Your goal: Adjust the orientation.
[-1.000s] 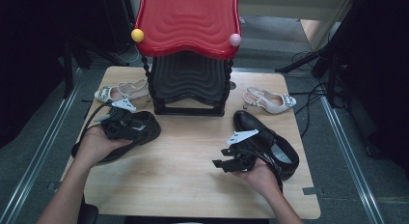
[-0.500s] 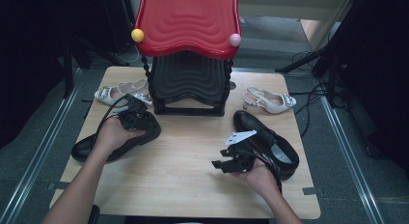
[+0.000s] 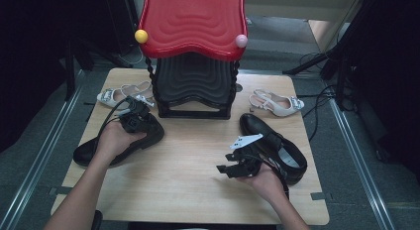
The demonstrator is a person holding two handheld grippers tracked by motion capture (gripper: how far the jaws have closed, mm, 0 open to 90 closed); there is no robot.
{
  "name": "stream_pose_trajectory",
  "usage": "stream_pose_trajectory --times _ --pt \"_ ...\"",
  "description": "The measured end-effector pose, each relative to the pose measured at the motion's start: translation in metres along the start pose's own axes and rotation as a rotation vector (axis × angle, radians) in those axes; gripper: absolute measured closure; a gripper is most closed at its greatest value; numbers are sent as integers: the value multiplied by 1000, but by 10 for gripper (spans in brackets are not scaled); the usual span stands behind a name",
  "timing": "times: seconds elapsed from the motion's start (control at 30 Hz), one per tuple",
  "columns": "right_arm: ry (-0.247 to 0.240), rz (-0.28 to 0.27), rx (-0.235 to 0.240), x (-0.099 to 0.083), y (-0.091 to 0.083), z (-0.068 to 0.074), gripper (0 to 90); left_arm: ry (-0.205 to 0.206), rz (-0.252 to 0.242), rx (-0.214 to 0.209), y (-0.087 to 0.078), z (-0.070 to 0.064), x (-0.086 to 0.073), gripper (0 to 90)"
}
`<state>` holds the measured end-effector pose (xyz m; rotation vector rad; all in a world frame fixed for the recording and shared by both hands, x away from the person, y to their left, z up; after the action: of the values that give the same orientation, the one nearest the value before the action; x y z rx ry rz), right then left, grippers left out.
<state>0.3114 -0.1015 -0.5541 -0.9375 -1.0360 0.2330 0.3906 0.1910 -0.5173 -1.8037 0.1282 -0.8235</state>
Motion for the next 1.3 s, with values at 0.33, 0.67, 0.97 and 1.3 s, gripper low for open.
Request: stream_pose_trajectory --times 0.33,0.67,0.97,1.3 --pt "2 -11 3 1 -2 -1 447 30 -117 -90 -49 -26 0 829" --pt "26 -38 -1 3 -11 -5 443 94 -131 -181 -53 -81 19 839" --pt "53 -99 -15 8 -31 -15 448 187 -62 -257 -27 -149 42 837" --pt "94 -131 -82 4 -45 -36 449 256 29 -227 33 -193 55 834"
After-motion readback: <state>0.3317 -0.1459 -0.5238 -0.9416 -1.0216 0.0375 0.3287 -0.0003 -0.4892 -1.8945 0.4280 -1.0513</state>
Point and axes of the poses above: each handheld gripper's, and its own axes: y roughly forward along the jaws, x roughly out of its top, z roughly to its left, the point moved 7 cm from there along y, roughly forward along the jaws, and after that the axes turned 1 degree about -y, right-handed, at the moved point
